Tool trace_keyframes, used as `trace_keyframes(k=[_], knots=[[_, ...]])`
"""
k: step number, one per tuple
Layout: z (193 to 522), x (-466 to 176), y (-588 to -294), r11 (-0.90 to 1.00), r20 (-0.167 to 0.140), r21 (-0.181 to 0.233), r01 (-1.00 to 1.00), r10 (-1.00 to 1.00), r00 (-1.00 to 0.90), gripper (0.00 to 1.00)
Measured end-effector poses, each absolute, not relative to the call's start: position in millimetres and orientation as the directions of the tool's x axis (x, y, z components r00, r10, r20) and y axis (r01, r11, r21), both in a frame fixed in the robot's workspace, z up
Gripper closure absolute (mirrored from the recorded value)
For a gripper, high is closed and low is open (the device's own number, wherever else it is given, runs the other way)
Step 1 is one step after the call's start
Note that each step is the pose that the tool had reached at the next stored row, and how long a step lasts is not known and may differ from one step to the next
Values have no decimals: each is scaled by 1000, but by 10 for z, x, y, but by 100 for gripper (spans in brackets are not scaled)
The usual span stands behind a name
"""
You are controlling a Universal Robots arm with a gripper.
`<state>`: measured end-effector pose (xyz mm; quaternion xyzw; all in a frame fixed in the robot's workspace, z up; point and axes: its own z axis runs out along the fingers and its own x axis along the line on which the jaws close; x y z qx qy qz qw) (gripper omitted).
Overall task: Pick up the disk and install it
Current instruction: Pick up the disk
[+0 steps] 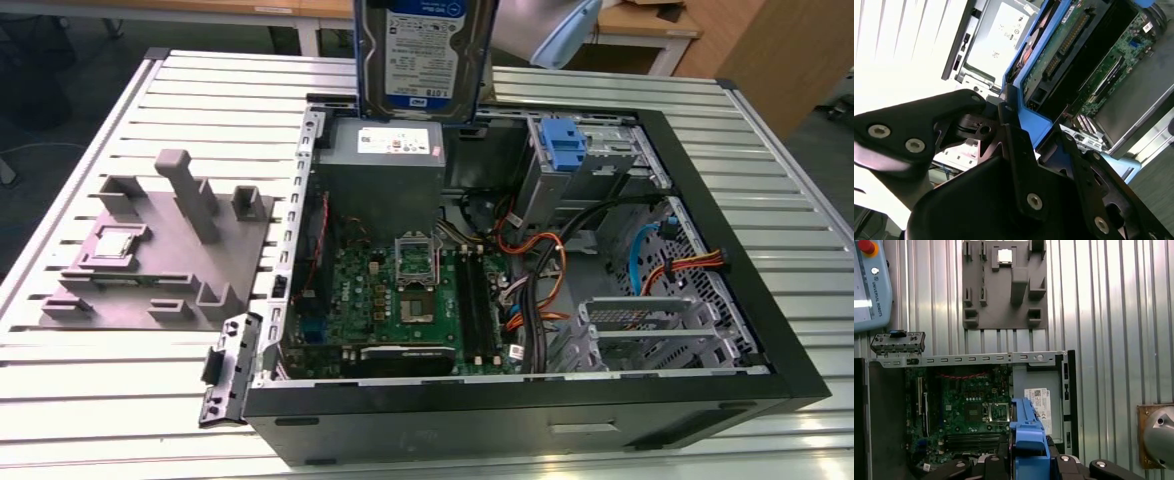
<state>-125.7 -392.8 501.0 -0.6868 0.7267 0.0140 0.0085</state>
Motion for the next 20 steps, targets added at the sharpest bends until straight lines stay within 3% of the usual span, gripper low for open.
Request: trace_keyframes(k=[20], knots=[[5005, -1152, -4002, 56, -32, 9, -998, -998, -56, 64]])
